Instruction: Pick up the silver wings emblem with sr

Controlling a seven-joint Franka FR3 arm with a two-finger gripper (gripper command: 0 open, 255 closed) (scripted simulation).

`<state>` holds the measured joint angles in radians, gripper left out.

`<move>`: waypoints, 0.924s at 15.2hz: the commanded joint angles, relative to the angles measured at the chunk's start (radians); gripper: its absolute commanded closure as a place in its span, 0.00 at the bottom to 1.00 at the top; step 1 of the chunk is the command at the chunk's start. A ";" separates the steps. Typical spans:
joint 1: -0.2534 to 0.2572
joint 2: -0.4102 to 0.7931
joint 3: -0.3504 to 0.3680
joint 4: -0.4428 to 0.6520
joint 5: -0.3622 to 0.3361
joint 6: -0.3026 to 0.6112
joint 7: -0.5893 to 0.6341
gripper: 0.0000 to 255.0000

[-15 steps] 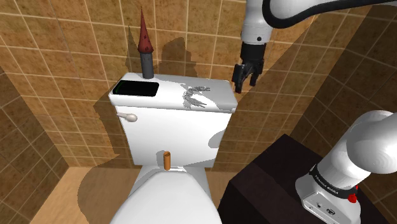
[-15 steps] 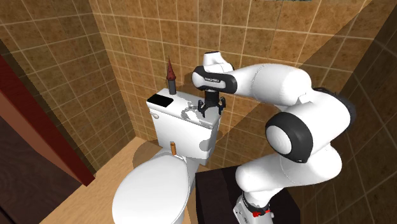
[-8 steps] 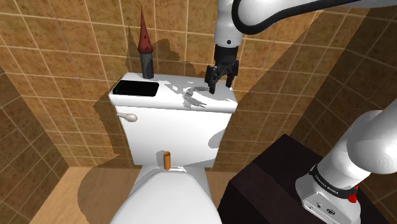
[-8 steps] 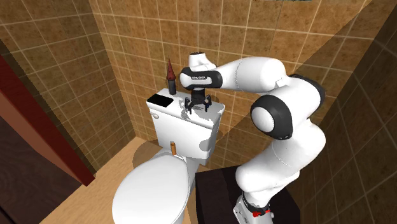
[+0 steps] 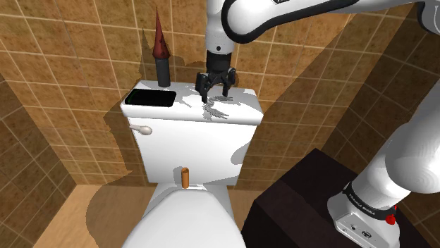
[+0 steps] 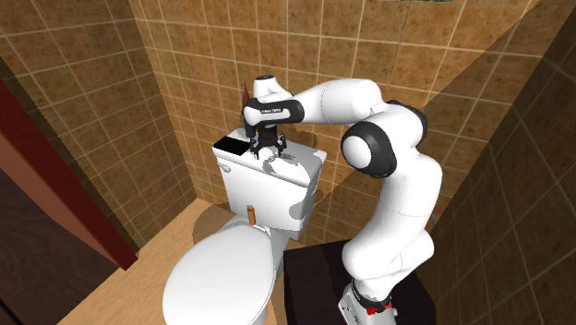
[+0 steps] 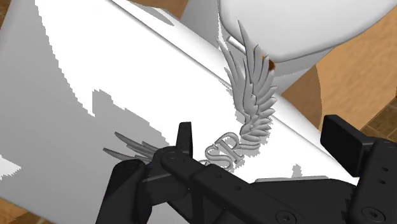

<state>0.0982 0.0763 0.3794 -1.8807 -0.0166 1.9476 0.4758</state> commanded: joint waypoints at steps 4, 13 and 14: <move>0.010 0.056 0.003 0.006 -0.025 0.053 0.025 0.00; 0.010 0.066 0.002 -0.029 -0.029 0.098 0.027 1.00; 0.010 0.067 0.002 -0.028 -0.029 0.097 0.027 1.00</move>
<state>0.1029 0.1334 0.3753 -1.9072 -0.0492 2.0410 0.5027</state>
